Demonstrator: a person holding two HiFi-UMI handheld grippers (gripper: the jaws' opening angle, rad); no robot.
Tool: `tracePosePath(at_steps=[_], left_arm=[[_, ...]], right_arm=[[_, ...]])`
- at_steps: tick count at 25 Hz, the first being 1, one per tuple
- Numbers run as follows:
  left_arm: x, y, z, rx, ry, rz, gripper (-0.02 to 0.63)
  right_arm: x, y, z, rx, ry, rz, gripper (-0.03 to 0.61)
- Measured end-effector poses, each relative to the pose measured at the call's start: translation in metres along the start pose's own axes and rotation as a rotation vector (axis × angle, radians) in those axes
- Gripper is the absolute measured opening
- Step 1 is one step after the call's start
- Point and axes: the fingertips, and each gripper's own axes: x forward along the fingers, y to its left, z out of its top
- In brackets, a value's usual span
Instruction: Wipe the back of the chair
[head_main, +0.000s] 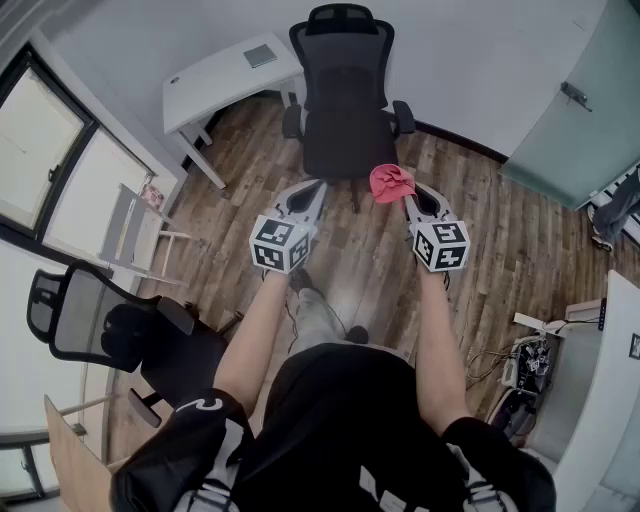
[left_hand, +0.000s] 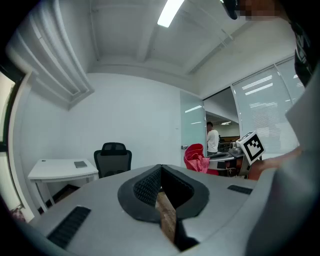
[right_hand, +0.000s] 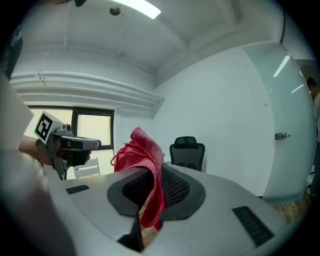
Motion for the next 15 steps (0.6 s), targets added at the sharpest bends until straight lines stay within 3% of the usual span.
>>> tracePosePath(at_steps=[15], left_arm=[[0.035, 0.021, -0.011, -0.012, 0.030, -0.001, 0.025]], right_arm=[[0.026, -0.030, -0.010, 0.025, 0.024, -0.023, 0.063]])
